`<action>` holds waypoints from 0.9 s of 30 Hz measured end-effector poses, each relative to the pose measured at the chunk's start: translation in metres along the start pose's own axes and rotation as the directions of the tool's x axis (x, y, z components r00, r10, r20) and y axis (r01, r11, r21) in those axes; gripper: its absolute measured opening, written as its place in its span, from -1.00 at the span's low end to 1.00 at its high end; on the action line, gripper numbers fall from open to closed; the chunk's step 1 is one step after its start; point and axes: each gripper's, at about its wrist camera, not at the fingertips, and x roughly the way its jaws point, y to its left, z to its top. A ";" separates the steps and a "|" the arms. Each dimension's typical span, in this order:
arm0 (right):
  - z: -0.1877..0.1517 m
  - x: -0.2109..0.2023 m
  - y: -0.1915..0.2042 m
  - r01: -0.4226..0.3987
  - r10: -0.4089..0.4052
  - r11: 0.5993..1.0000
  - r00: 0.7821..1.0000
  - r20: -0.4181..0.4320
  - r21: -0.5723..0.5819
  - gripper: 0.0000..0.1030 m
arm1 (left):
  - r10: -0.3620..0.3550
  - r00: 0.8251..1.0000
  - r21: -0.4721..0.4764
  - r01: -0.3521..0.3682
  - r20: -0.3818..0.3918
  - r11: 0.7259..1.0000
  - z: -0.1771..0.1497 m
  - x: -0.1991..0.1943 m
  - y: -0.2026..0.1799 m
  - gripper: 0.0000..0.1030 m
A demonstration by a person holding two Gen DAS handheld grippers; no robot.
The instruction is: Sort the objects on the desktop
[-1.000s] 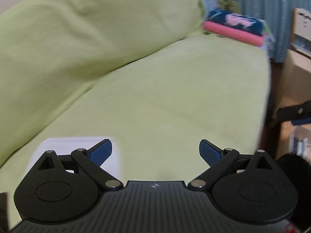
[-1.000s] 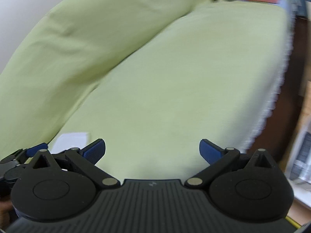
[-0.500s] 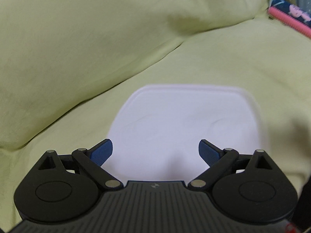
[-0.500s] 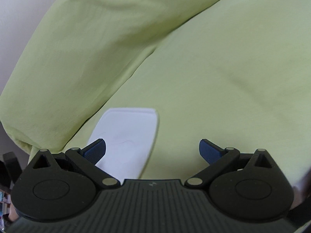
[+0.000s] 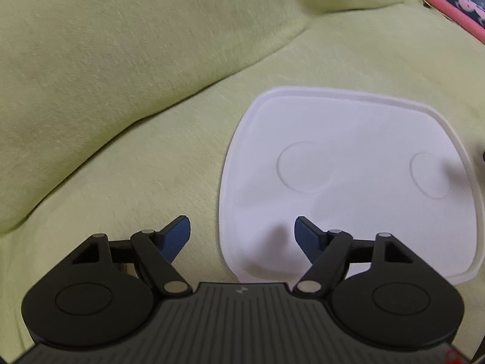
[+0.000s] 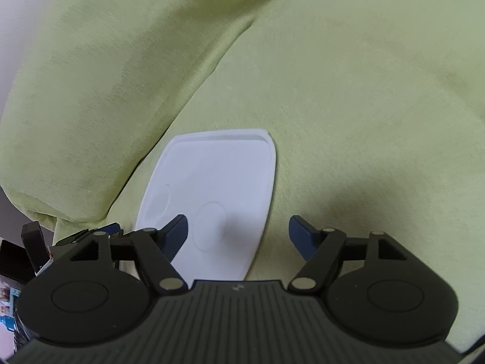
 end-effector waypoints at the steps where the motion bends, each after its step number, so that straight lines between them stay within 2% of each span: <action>1: 0.001 0.004 0.000 -0.005 0.005 1.000 1.000 -0.006 0.003 0.30 | -0.009 1.000 -0.001 0.009 -0.007 1.000 0.001 0.002 0.003 0.45; 7: 0.002 0.014 -0.004 -0.010 0.010 1.000 1.000 -0.026 0.024 0.18 | -0.096 0.995 -0.060 0.095 -0.027 0.994 0.004 0.020 0.029 0.42; 9: 0.003 0.015 -0.005 -0.018 0.019 0.999 1.000 -0.025 0.028 0.15 | -0.137 0.990 -0.098 0.135 -0.014 0.986 0.006 0.023 0.035 0.37; 13: 0.004 0.021 -0.003 -0.017 0.018 0.999 0.999 -0.027 0.027 0.09 | -0.173 0.985 -0.132 0.171 -0.007 0.976 0.005 0.024 0.039 0.29; 17: 0.004 0.026 0.000 -0.021 0.022 0.999 0.999 -0.036 0.040 -0.06 | -0.203 0.979 -0.138 0.200 -0.011 0.970 0.006 0.021 0.035 0.06; 18: 0.004 0.027 0.000 -0.021 0.023 0.999 0.999 -0.037 0.048 -0.06 | -0.206 0.978 -0.138 0.203 -0.014 0.970 0.007 0.022 0.034 0.06; 21: 0.003 0.027 0.000 0.011 -0.009 0.998 1.000 -0.024 0.058 -0.34 | -0.199 0.980 -0.138 0.195 -0.021 0.971 0.009 0.026 0.032 0.06; 23: 0.002 0.025 -0.005 0.031 -0.030 0.997 0.999 -0.020 0.071 -0.70 | -0.202 0.979 -0.139 0.197 -0.023 0.970 0.008 0.028 0.030 0.06; 25: 0.003 0.023 -0.011 0.043 -0.042 0.995 0.999 -0.016 0.085 -0.82 | -0.210 0.977 -0.132 0.205 -0.025 0.970 0.006 0.027 0.025 0.06; 27: 0.003 0.015 -0.017 0.053 -0.053 0.995 0.999 -0.006 0.088 -0.84 | -0.223 0.975 -0.120 0.218 -0.028 0.969 0.003 0.024 0.016 0.06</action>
